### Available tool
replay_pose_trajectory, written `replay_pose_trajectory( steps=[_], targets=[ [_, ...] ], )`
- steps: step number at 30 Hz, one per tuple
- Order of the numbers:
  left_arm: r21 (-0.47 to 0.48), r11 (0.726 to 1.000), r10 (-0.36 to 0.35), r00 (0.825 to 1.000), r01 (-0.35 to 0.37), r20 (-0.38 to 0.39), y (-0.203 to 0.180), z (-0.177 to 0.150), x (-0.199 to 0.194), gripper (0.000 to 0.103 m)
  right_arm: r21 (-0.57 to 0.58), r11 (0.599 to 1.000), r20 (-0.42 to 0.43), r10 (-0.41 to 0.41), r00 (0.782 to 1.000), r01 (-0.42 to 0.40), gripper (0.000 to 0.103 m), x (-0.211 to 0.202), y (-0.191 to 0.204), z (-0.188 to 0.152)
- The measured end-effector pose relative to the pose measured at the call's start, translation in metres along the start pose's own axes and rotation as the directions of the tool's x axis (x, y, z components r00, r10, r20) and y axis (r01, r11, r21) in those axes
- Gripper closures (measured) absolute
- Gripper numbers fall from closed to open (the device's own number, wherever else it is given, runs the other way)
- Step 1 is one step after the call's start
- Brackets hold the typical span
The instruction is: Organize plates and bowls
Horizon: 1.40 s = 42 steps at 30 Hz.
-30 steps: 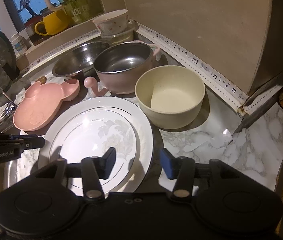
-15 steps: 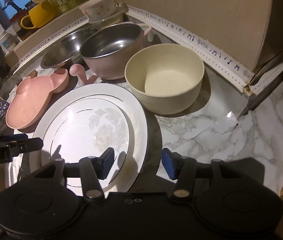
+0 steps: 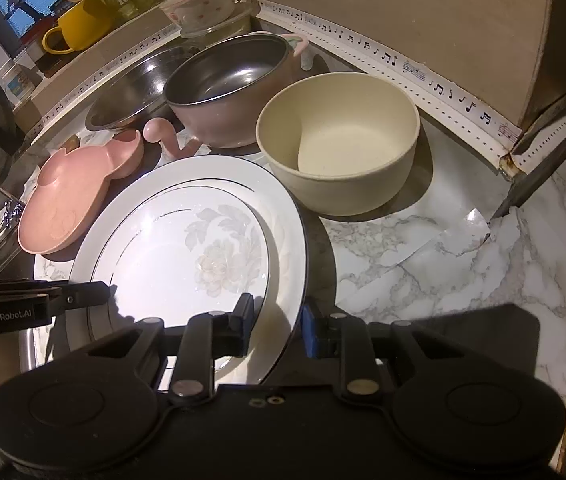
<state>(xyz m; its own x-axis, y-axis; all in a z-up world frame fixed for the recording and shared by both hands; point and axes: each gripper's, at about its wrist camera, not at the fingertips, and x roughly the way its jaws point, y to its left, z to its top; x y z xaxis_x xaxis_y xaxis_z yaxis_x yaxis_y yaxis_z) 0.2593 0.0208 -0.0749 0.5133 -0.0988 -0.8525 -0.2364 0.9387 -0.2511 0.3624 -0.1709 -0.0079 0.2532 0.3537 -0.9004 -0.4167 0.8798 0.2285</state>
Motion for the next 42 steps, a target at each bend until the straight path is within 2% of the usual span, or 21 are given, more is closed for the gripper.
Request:
replay_pose_trajectory(
  steps=[15,33,38,42],
  targets=[
    [-0.020,0.999,0.029,1.000,-0.029,0.007,0.010,-0.044,-0.041,0.078,-0.071,0.997,-0.011,0.018,1.000,-0.019,0.078,-0.017,0.030,-0.033],
    [-0.041,0.999,0.007,1.000,-0.007,-0.006,0.019,-0.059,-0.041,0.078,-0.098,0.995,-0.021,-0.002,1.000,0.000,0.080,-0.020,0.044,-0.050],
    [-0.007,1.000,0.018,1.000,-0.018,0.003,0.017,-0.060,-0.043,0.078,-0.088,0.996,-0.019,-0.006,1.000,0.005,0.079,-0.020,0.044,-0.050],
    [0.055,0.995,0.074,0.995,-0.077,0.063,0.012,-0.058,-0.054,0.078,-0.114,0.993,-0.005,-0.038,0.999,0.038,0.075,-0.022,0.047,-0.048]
  ],
)
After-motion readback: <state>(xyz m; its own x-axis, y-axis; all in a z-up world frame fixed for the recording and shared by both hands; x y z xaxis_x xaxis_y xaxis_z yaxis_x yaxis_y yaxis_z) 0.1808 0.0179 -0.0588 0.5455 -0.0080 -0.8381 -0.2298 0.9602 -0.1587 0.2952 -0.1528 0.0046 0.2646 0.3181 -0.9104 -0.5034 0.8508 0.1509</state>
